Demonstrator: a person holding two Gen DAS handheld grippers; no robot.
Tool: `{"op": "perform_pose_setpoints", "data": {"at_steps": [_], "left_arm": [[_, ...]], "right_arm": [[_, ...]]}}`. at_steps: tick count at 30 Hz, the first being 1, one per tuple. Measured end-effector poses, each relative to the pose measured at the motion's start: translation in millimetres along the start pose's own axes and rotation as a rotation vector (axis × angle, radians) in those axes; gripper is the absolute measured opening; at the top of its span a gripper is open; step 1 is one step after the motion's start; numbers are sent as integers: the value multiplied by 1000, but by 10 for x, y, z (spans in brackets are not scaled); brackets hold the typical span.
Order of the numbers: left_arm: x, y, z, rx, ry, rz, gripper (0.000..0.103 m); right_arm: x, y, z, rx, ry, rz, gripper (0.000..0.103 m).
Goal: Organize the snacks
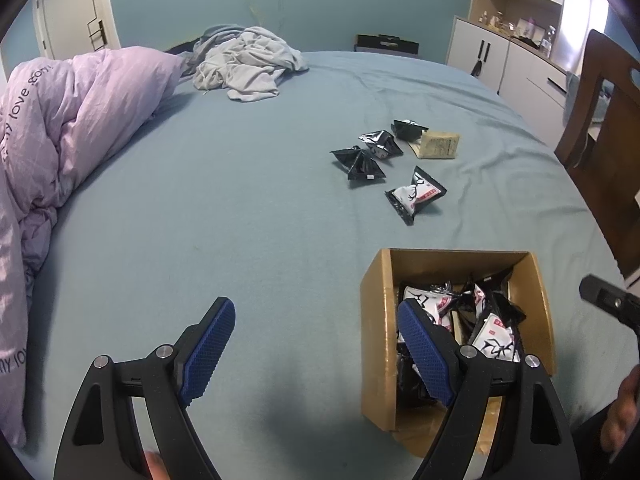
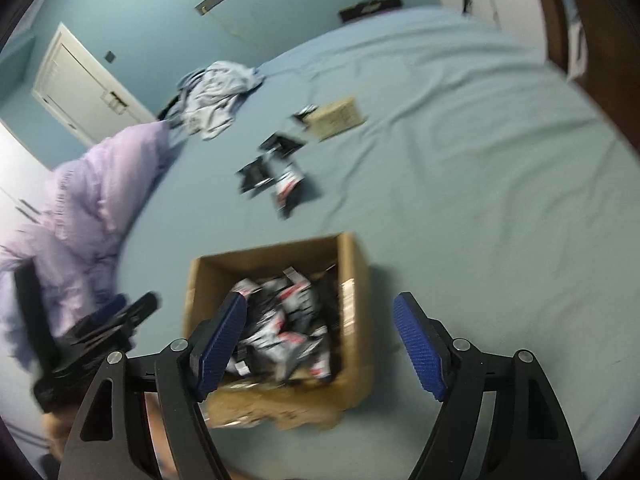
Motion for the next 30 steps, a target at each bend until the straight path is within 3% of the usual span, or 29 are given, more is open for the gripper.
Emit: {"op": "perform_pose_setpoints", "data": {"at_steps": [8, 12, 17, 30], "left_arm": [[-43, 21, 18, -6, -14, 3, 85], [-57, 36, 22, -9, -20, 5, 85], [-78, 48, 39, -13, -24, 2, 85], [-146, 26, 87, -13, -26, -14, 85]], "right_arm": [[106, 78, -41, -169, 281, -382, 76], [344, 18, -140, -193, 328, -401, 75], [267, 41, -132, -209, 330, -440, 75], [132, -81, 136, -208, 266, -428, 75]]}}
Point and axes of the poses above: each gripper's, at about its wrist camera, not at the fingertips, and y roughly against the way its jaws point, x to its left, z to its top, the point moved 10 cm from there along -y, roughly the way its jaws point, and after that the axes turned 15 degrees about -y, right-handed, at the moved point
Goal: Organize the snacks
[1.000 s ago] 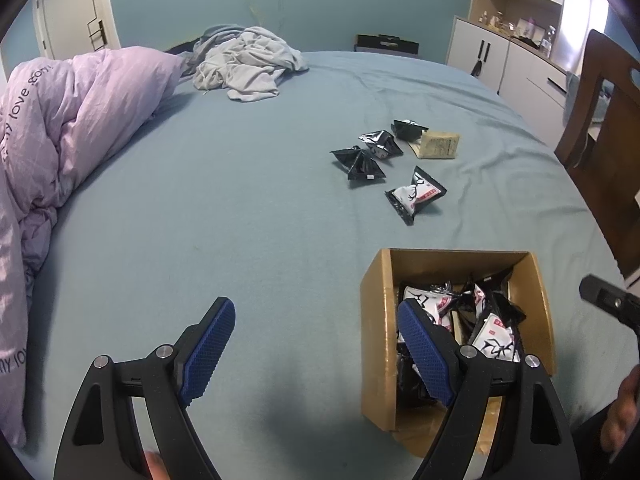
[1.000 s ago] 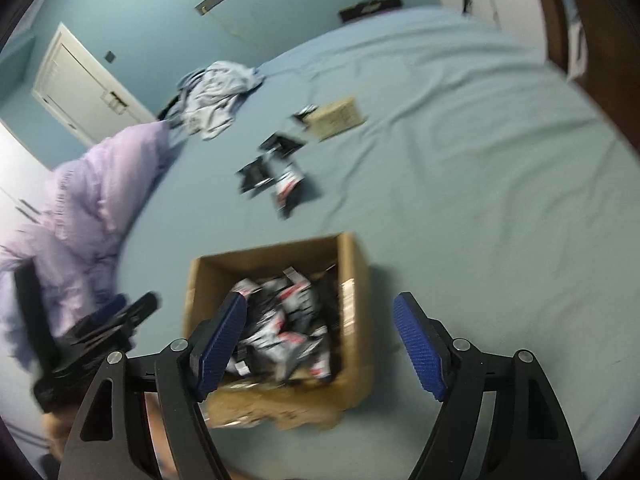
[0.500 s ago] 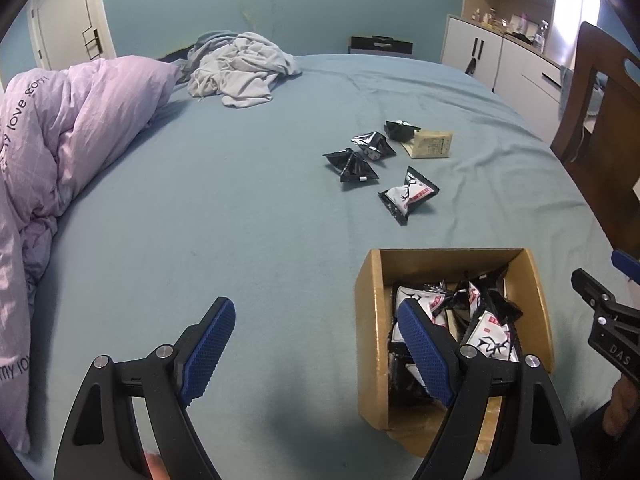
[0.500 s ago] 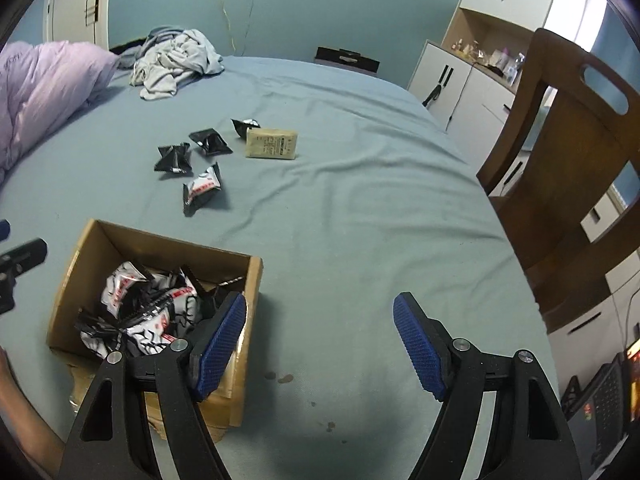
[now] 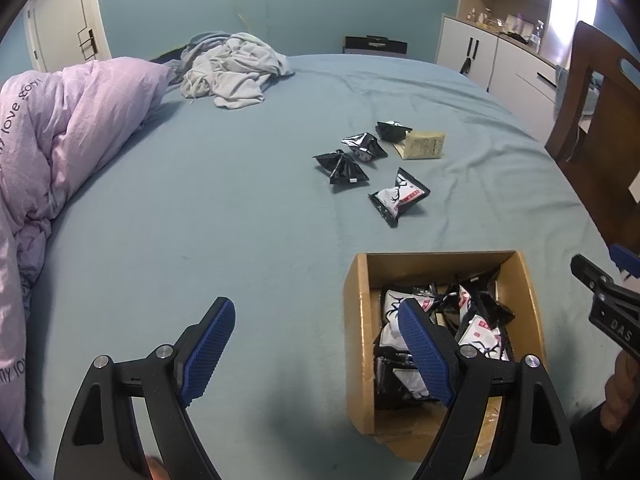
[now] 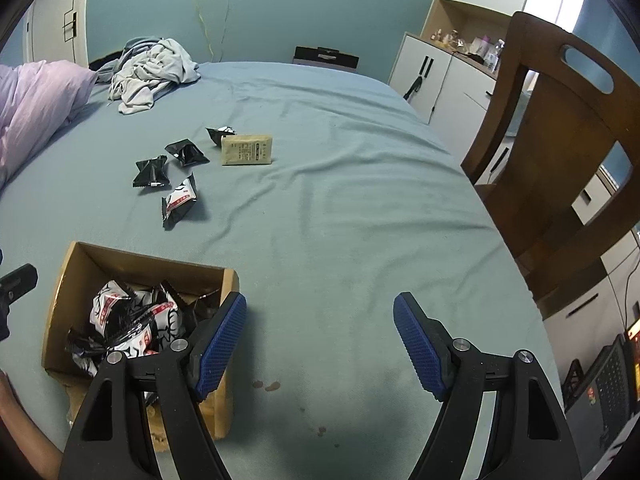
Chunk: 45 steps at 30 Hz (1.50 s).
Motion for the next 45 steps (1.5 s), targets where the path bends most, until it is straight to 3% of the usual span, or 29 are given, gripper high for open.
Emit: {"op": "perform_pose_setpoints", "data": {"at_steps": [16, 28, 32, 38, 41, 45], "left_arm": [[39, -71, 117, 5, 44, -34, 85], [138, -328, 179, 46, 52, -40, 85], [193, -374, 233, 53, 75, -51, 85], [196, -450, 262, 65, 72, -63, 85], [198, -490, 239, 75, 68, -58, 85], [206, -526, 225, 84, 74, -59, 85]], "right_arm": [[25, -513, 335, 83, -82, 58, 75], [269, -959, 726, 141, -76, 173, 75], [504, -1150, 826, 217, 18, 250, 75], [1076, -1527, 818, 461, 135, 383, 75], [1372, -1709, 753, 506, 236, 375, 75], [1586, -1991, 579, 572, 318, 303, 75]]}}
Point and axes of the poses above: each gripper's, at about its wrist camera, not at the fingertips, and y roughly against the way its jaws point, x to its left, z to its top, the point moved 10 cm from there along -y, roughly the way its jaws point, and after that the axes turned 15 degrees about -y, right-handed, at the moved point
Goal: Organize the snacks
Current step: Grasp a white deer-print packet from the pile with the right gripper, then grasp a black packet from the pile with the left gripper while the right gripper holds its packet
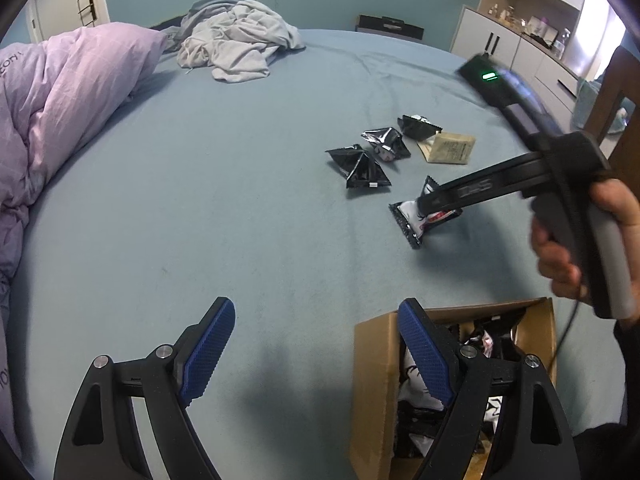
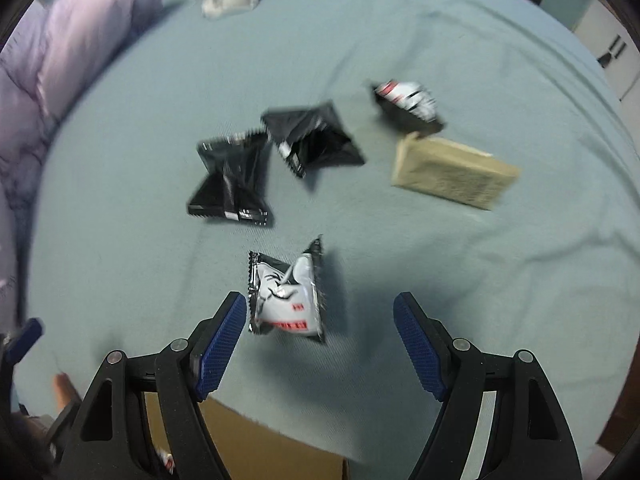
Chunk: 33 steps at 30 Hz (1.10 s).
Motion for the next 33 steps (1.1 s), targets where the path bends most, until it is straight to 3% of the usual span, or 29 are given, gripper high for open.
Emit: {"op": "perform_pose_setpoints", "data": {"at_steps": [4, 7, 8, 11, 14, 23, 26, 29, 33], "left_arm": [[-6, -23, -11, 0, -2, -3, 85], [-3, -50, -23, 5, -2, -1, 85], [0, -55, -28, 5, -1, -1, 85], [17, -90, -21, -7, -7, 14, 85], [53, -129, -18, -13, 4, 17, 85], [-56, -31, 221, -35, -52, -24, 89], [-111, -176, 428, -1, -67, -39, 94], [-131, -424, 687, 40, -64, -49, 100], [-81, -905, 990, 142, -51, -24, 101]], "right_arm": [[60, -194, 50, 34, 5, -12, 74], [38, -317, -2, 88, -16, -12, 34], [34, -309, -8, 89, -37, 4, 29], [-16, -170, -33, 39, -72, -12, 28], [-144, 139, -155, -44, -165, 39, 28], [-800, 1020, -1130, -301, -516, 127, 28], [-948, 1169, -1482, -366, -594, 155, 28], [-1060, 1259, -1819, -417, -633, 91, 28], [-1127, 1112, -1838, -397, -680, 73, 28]]}}
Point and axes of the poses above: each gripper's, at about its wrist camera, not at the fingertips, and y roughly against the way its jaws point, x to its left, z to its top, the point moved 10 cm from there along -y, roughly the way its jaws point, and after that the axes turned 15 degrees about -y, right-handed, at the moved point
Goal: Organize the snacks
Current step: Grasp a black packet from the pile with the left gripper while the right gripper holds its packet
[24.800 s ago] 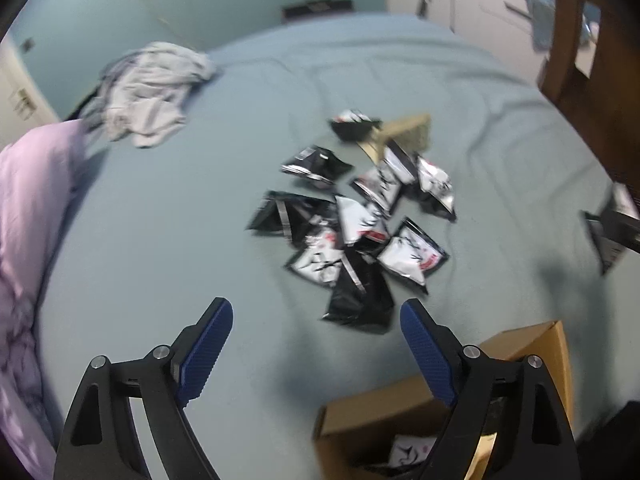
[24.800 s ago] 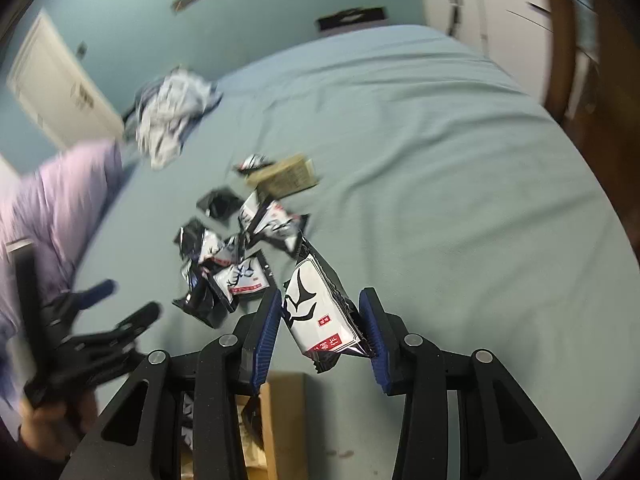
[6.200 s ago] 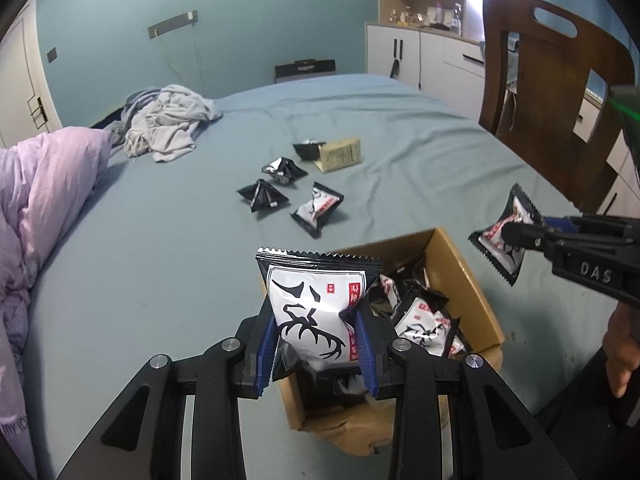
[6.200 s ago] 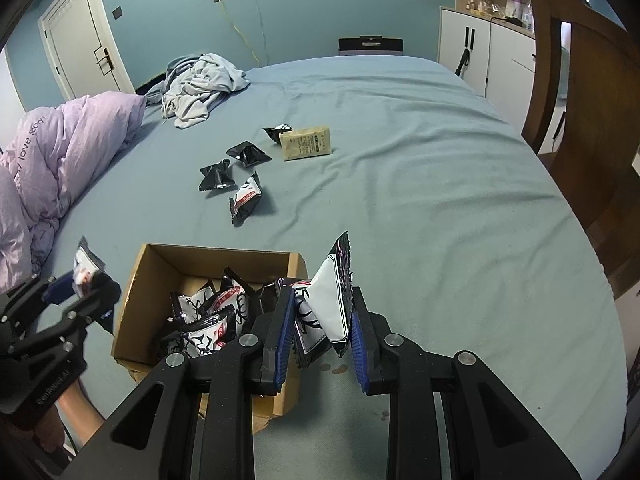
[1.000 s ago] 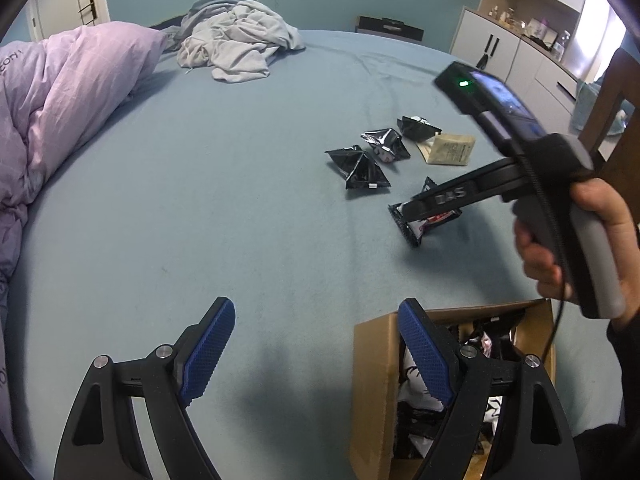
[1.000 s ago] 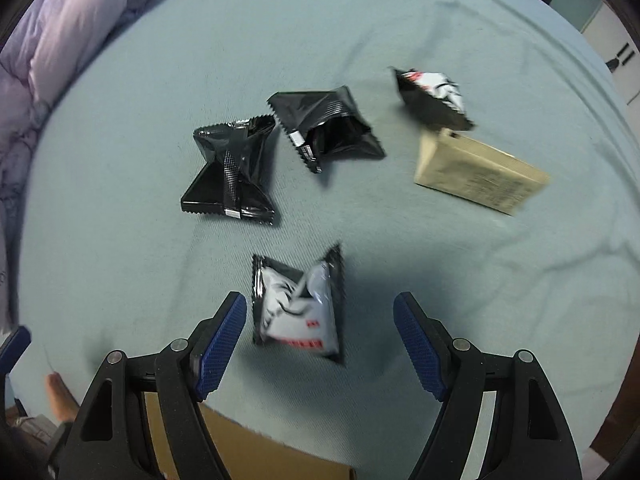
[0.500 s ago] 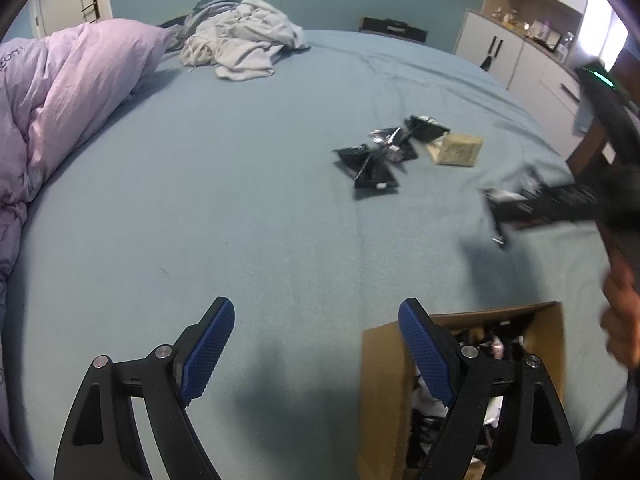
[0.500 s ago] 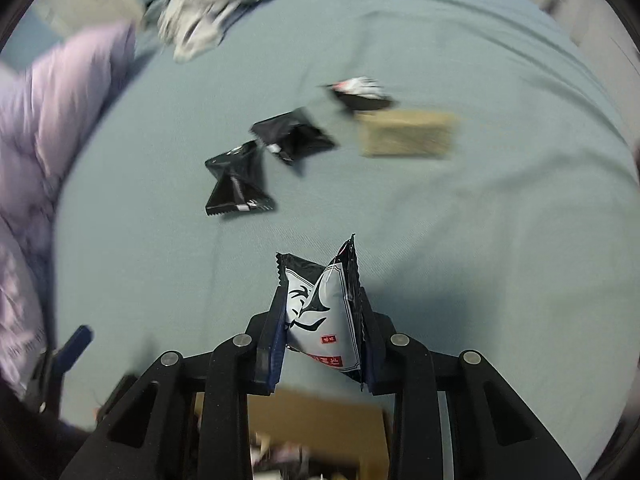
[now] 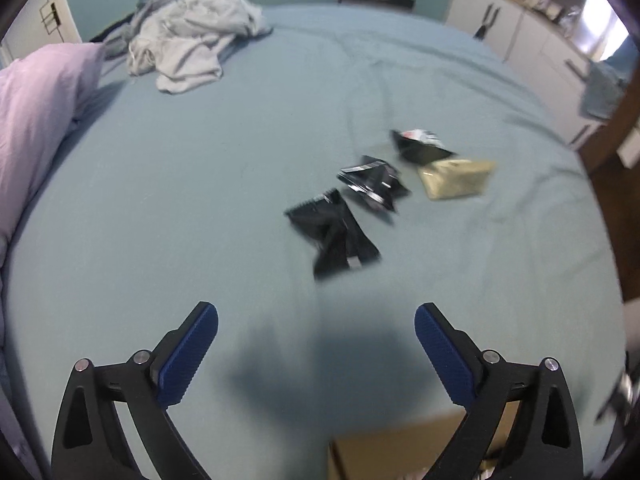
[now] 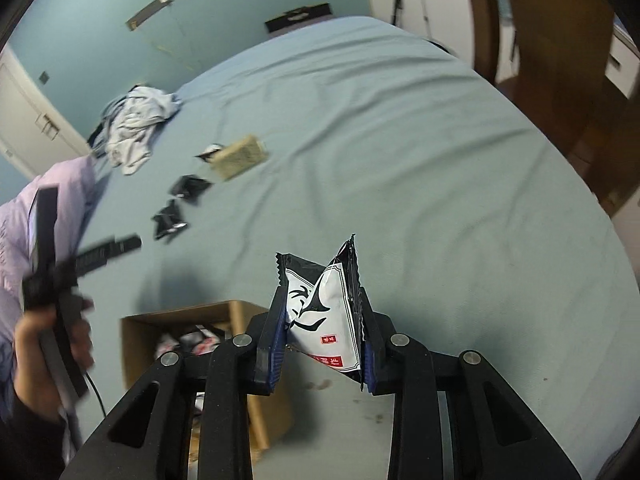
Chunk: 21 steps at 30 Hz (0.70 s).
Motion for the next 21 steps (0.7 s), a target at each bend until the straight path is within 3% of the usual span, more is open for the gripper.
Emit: {"op": "perform_pose_setpoints", "data": {"at_steps": [5, 9, 11, 12, 14, 15, 16, 21], "left_arm": [[148, -433, 272, 85, 95, 21, 100], [102, -657, 347, 121, 60, 34, 99], [57, -749, 350, 141, 20, 47, 86], [25, -797, 340, 154, -4, 45, 69], [-37, -840, 330, 151, -49, 50, 63], [-58, -822, 334, 138, -62, 50, 55], [-103, -793, 326, 128, -70, 24, 36], [-125, -533, 128, 117, -86, 51, 29]], "right_arm": [[24, -208, 73, 20, -19, -54, 28], [98, -286, 113, 58, -33, -19, 28], [62, -336, 155, 61, -31, -23, 28], [9, -326, 196, 63, -31, -21, 28], [-21, -307, 212, 55, -34, -18, 28], [-30, -293, 221, 46, -33, -19, 28], [-33, -276, 234, 34, -31, -22, 28], [-58, -229, 193, 19, -33, -34, 28]]}}
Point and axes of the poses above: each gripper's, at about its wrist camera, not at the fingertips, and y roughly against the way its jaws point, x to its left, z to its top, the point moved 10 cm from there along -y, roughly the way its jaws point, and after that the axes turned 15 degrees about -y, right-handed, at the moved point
